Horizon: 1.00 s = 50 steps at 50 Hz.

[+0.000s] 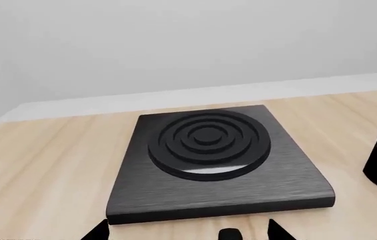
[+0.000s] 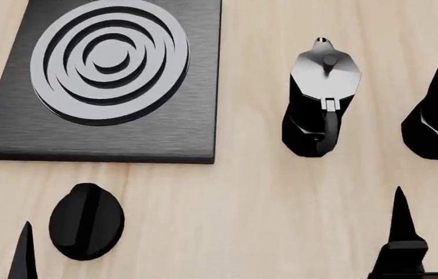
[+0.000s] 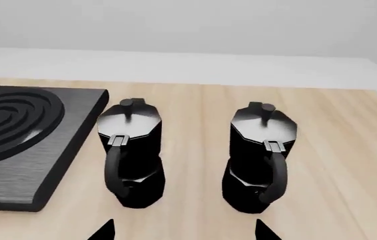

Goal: Put the right moka pot on the stove.

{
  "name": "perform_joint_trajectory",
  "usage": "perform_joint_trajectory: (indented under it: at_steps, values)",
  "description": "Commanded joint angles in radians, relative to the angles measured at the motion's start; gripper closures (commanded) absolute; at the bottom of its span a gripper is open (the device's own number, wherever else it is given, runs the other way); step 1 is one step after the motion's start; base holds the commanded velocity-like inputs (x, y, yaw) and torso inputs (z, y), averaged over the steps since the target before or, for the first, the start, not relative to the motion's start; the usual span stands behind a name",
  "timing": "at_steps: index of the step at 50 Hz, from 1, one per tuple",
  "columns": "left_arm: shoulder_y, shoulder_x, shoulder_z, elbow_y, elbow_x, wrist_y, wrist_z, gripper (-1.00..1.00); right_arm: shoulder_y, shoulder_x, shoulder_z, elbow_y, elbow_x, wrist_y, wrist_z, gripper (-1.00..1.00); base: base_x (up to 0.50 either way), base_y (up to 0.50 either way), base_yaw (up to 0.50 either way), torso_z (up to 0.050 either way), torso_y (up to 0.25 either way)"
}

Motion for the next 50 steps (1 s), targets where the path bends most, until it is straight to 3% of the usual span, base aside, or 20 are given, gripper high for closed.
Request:
perform_joint_trajectory:
  at_steps: [1,20,33,50]
  values:
    - [-0.005,-0.004,0.0,0.006,-0.014,-0.011,-0.008,-1.0,0.015,0.074,0.101,0.082,0.074,-0.014,-0.091,-1.0,0.0,0.0,0.0,0.0,0.0]
    - [-0.027,-0.006,0.016,-0.005,-0.018,-0.038,-0.023,-1.0,0.187,0.13,0.012,0.322,0.042,-0.041,-0.154,-1.0,0.0,0.0,0.0,0.0,0.0]
    - [-0.031,-0.012,0.016,-0.002,-0.021,-0.041,-0.031,-1.0,0.194,0.148,0.033,0.362,0.048,-0.033,-0.155,-1.0,0.0,0.0,0.0,0.0,0.0]
    - [-0.024,-0.017,0.019,-0.003,-0.022,-0.024,-0.035,-1.0,0.318,0.156,-0.12,0.497,-0.017,-0.049,-0.216,-1.0,0.0,0.0,0.0,0.0,0.0]
